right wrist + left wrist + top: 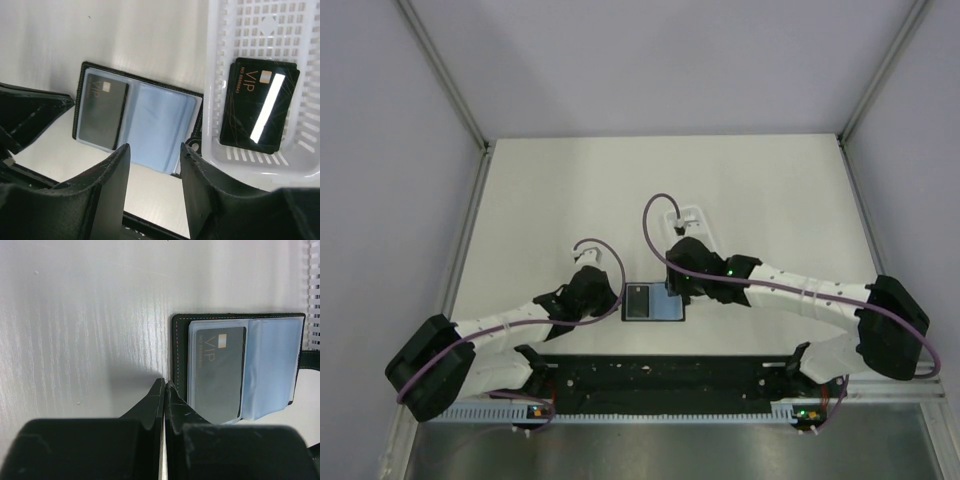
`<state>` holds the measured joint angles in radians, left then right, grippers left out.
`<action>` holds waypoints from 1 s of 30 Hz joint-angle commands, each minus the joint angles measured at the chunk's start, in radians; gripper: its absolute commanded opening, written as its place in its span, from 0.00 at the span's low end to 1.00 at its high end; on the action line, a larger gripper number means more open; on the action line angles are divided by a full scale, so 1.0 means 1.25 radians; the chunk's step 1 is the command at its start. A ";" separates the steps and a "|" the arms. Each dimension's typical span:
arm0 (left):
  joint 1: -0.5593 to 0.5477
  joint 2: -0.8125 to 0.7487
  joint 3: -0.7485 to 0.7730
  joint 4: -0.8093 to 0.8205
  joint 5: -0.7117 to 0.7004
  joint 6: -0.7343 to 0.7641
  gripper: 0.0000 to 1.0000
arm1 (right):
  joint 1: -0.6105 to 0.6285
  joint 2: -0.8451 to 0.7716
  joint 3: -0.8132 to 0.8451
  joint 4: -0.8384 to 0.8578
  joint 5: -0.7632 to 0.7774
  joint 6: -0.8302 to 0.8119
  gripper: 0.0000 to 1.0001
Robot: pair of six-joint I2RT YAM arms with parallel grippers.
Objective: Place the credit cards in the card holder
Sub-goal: Close the card holder at the center of the board.
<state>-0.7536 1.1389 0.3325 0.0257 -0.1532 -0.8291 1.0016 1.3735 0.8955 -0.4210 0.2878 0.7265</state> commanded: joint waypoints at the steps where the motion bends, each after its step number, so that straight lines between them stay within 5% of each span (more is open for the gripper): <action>1: -0.002 0.007 -0.016 -0.049 0.001 0.007 0.00 | 0.010 0.008 0.003 0.064 -0.020 -0.020 0.44; 21: -0.002 0.015 -0.018 -0.041 0.002 0.003 0.00 | -0.027 0.123 0.063 -0.122 0.075 0.050 0.54; 30: -0.002 0.009 -0.022 -0.041 0.002 0.004 0.00 | -0.020 0.143 0.075 -0.107 0.031 0.036 0.44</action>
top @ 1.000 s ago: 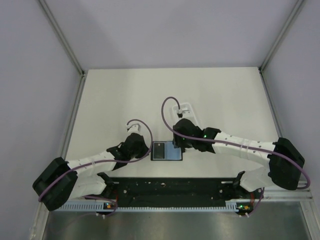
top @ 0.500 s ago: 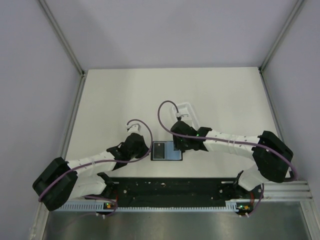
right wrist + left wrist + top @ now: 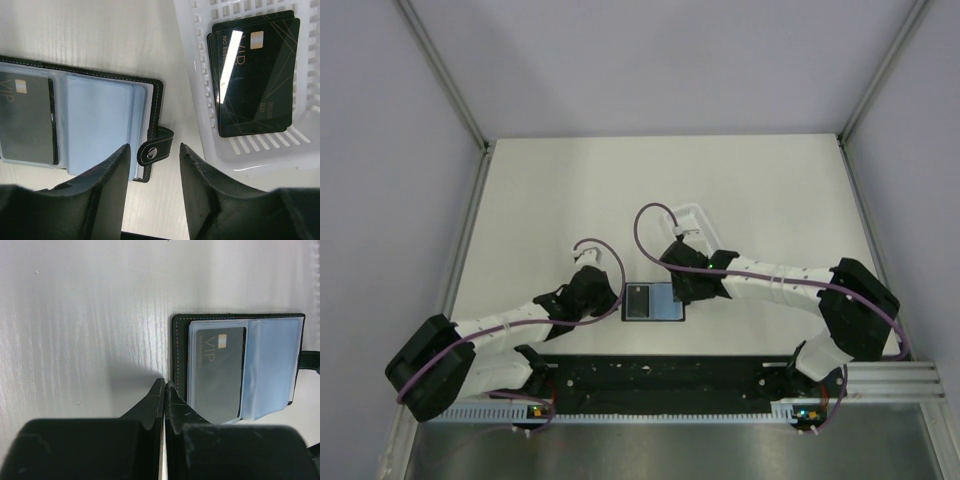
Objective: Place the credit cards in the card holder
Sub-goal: Close the card holder at the center of the board.
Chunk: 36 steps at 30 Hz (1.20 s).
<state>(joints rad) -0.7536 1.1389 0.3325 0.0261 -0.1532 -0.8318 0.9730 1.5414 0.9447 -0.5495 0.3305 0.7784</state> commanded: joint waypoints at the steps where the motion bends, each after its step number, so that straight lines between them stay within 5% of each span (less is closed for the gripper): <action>1: -0.002 0.009 -0.023 -0.043 0.001 0.006 0.00 | 0.003 0.011 0.035 -0.006 -0.004 -0.005 0.38; 8: -0.002 0.009 -0.022 -0.043 0.003 0.005 0.00 | 0.003 0.010 0.036 -0.018 -0.012 -0.007 0.00; 22: -0.005 0.015 -0.021 -0.028 0.037 0.009 0.00 | 0.005 -0.202 0.004 0.075 -0.099 -0.074 0.00; 36: -0.035 0.007 -0.051 0.026 0.064 -0.024 0.00 | 0.005 -0.169 -0.076 0.350 -0.371 -0.073 0.00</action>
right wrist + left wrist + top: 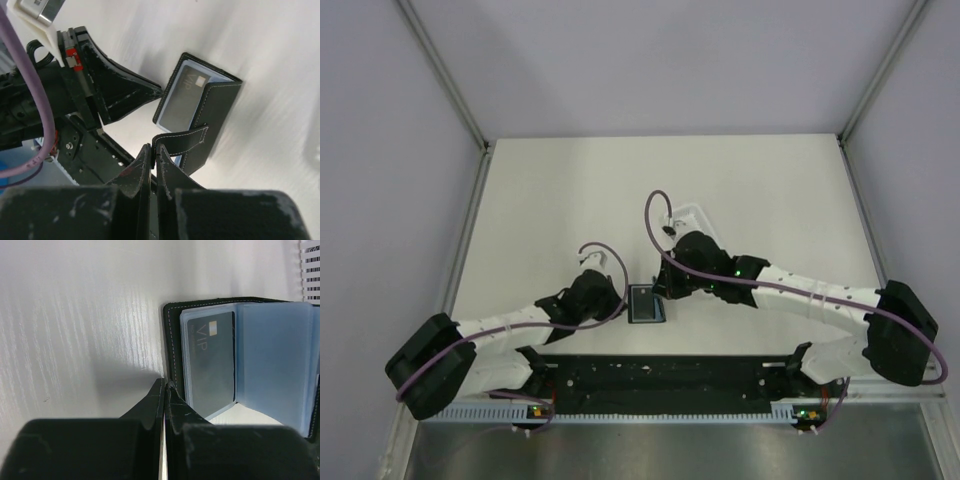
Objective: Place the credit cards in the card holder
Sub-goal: Close the card holder at the center of the board.
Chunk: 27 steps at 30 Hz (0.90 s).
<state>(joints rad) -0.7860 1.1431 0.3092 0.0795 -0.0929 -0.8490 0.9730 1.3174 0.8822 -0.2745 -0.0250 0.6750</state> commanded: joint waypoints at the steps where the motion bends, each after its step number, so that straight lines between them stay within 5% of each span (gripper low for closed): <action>1: -0.011 0.002 -0.036 -0.015 0.017 -0.013 0.00 | 0.005 0.009 -0.034 0.147 -0.092 0.015 0.00; 27: -0.044 -0.006 -0.061 0.011 0.025 -0.046 0.00 | 0.000 0.003 -0.158 0.336 -0.106 0.075 0.00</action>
<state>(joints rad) -0.8288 1.1362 0.2665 0.1574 -0.0662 -0.9009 0.9730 1.3231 0.6933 0.0742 -0.1570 0.7559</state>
